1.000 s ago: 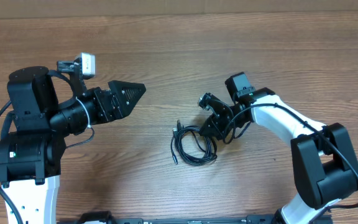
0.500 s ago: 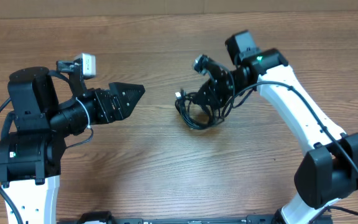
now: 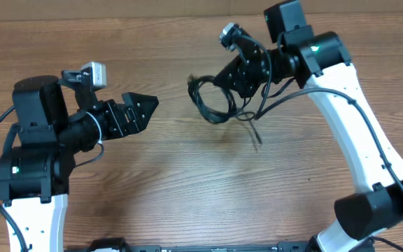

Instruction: Untangle cables

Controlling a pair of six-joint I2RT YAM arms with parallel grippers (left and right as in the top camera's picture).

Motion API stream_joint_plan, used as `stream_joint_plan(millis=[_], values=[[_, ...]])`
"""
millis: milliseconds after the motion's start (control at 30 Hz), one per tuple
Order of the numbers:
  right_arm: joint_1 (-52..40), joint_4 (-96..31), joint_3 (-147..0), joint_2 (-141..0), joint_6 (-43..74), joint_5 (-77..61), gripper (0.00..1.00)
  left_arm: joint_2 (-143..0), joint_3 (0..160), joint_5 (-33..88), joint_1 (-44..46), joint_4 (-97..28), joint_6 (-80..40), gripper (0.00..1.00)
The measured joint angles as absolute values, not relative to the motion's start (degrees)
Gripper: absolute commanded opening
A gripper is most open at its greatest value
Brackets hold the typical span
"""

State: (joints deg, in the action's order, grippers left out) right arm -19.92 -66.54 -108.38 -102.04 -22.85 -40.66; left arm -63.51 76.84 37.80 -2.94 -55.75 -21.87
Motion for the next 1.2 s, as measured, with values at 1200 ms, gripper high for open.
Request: stream_joint_plan(millis=[1200], values=[[-19.92,-57.54,-111.26,-94.45,-12.36,-42.02,0.04,-77.91,76.84,43.33,10.44,-44.12,-22.65,0.76]])
